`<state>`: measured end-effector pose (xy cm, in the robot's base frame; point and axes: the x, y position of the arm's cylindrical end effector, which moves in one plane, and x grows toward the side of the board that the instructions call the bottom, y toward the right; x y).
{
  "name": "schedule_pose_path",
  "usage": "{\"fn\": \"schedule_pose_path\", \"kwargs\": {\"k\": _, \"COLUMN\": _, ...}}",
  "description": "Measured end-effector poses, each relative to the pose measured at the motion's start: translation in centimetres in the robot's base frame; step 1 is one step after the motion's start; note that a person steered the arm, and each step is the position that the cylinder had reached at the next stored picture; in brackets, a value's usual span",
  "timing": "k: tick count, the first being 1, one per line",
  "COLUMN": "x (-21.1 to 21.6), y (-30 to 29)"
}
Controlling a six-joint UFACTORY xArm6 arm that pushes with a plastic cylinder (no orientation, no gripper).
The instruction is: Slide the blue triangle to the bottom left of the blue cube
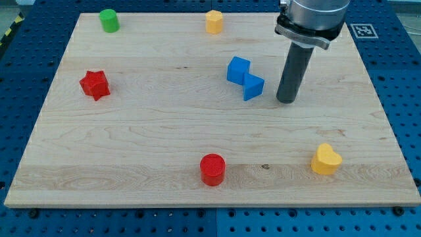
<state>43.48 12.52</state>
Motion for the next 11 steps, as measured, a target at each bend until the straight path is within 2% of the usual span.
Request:
{"fn": "schedule_pose_path", "kwargs": {"k": 6, "x": -1.0, "y": -3.9}}
{"fn": "schedule_pose_path", "kwargs": {"k": 7, "x": 0.8, "y": -3.7}}
{"fn": "schedule_pose_path", "kwargs": {"k": 8, "x": 0.7, "y": -4.8}}
{"fn": "schedule_pose_path", "kwargs": {"k": 9, "x": -1.4, "y": -7.5}}
{"fn": "schedule_pose_path", "kwargs": {"k": 11, "x": -0.6, "y": -7.5}}
